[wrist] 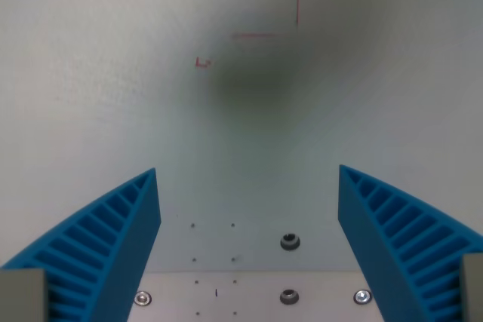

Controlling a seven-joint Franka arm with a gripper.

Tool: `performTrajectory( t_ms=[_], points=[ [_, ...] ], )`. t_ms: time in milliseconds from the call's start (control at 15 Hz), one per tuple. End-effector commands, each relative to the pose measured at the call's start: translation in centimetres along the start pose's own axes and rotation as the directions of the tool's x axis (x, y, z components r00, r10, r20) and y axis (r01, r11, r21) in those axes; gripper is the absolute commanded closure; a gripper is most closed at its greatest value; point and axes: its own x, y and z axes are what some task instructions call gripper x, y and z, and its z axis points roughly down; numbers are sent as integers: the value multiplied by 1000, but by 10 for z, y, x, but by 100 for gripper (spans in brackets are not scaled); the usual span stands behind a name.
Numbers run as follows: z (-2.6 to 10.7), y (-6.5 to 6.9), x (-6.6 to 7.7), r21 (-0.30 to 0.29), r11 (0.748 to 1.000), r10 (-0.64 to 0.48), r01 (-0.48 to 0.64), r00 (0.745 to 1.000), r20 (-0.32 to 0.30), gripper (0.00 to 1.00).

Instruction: Move in base positive x

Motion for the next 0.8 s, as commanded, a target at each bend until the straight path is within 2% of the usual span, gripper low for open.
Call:
performTrajectory(
  t_ms=[67,800],
  points=[
    [-1,0,16,5,1000,1,-1,1000,17,0],
    [1,5,71,5,1000,1,-1,1000,17,0]
  ],
)
